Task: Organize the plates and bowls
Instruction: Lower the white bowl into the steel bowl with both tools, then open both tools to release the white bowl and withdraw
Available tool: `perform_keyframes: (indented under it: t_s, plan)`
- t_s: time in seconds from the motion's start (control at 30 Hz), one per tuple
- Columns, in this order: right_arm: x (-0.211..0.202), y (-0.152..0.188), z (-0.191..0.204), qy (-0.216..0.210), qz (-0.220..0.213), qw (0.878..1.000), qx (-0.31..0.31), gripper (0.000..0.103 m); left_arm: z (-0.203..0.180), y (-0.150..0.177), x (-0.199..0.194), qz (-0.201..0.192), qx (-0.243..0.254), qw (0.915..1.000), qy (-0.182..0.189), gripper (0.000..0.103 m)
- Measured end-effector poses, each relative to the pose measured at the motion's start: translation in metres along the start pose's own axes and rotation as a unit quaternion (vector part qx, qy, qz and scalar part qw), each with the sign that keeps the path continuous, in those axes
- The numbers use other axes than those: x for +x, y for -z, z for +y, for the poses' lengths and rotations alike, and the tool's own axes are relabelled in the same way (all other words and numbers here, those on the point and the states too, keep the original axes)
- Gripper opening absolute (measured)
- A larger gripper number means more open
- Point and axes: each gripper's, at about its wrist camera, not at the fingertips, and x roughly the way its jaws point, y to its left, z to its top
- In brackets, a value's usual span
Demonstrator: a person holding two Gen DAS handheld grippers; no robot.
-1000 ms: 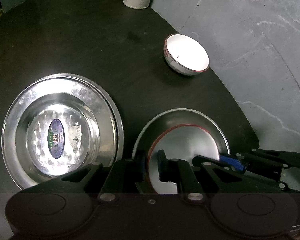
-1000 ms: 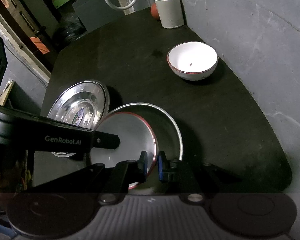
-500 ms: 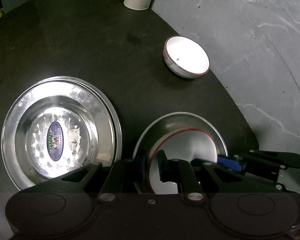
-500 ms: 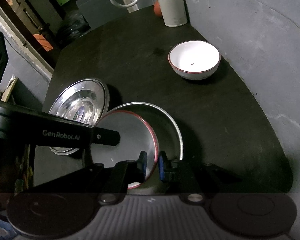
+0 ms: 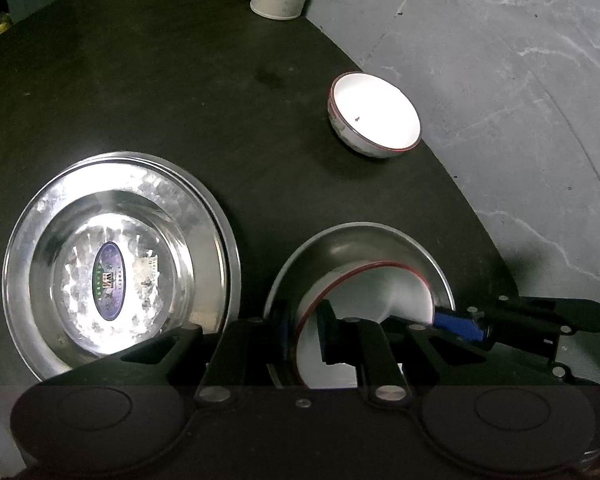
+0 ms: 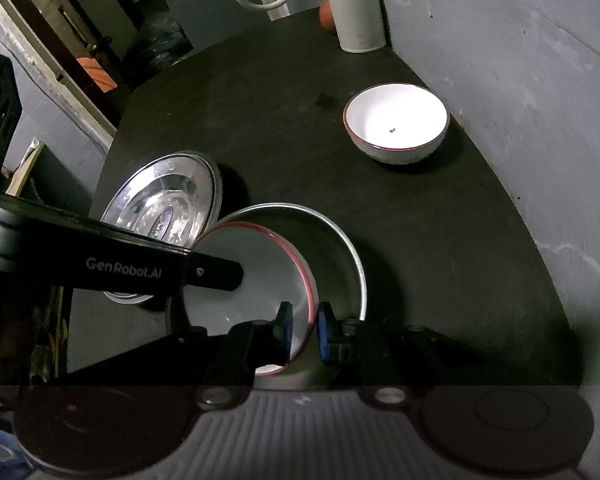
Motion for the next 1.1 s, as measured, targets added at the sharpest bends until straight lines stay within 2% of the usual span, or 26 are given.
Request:
perform_keyframes:
  t_s: [0.13, 0.2, 0.4, 0.63, 0.7, 0.73, 0.77, 0.83, 0.9, 0.93, 1.03, 1.1]
  plan:
    - [-0.003, -0.001, -0.003, -0.002, -0.005, 1.0, -0.003, 0.014, -0.002, -0.002, -0.001, -0.004, 0.003, 1.0, -0.002, 0.021]
    - [-0.005, -0.002, -0.006, -0.001, -0.01, 1.0, -0.003, 0.022, -0.004, -0.004, -0.002, -0.01, 0.006, 0.9999, -0.003, 0.023]
    - [-0.008, -0.003, -0.012, -0.009, -0.016, 1.0, -0.002, 0.022, -0.008, -0.01, 0.0, -0.01, 0.009, 0.9999, -0.005, 0.025]
    - [-0.028, -0.005, -0.022, -0.03, -0.058, 0.998, 0.012, 0.028, -0.007, -0.014, -0.013, -0.03, 0.006, 0.9995, 0.003, 0.033]
    - [-0.033, -0.006, -0.025, -0.026, -0.079, 0.996, 0.016, 0.043, -0.006, -0.017, -0.021, -0.055, 0.001, 0.9984, 0.009, 0.045]
    - [-0.034, -0.006, -0.026, -0.025, -0.089, 0.996, 0.019, 0.045, -0.006, -0.018, -0.026, -0.072, -0.002, 0.9974, 0.007, 0.059]
    - [-0.036, -0.007, -0.029, -0.027, -0.099, 0.994, 0.025, 0.046, -0.005, -0.02, -0.031, -0.086, -0.004, 0.9962, 0.003, 0.065]
    - [-0.037, -0.009, -0.034, -0.03, -0.112, 0.993, 0.037, 0.05, -0.002, -0.025, -0.037, -0.109, -0.01, 0.9939, 0.003, 0.069]
    - [-0.037, -0.011, -0.039, -0.028, -0.126, 0.991, 0.046, 0.059, 0.0, -0.031, -0.038, -0.119, -0.016, 0.9927, 0.002, 0.077]
    - [-0.037, -0.012, -0.041, -0.026, -0.132, 0.99, 0.052, 0.062, 0.001, -0.034, -0.038, -0.123, -0.02, 0.9921, -0.004, 0.085]
    - [-0.032, -0.015, -0.047, -0.024, -0.146, 0.987, 0.069, 0.079, 0.001, -0.041, -0.033, -0.136, -0.027, 0.99, -0.023, 0.1]
    - [-0.027, -0.014, -0.053, -0.023, -0.15, 0.985, 0.082, 0.091, 0.002, -0.048, -0.029, -0.143, -0.032, 0.9885, -0.038, 0.102]
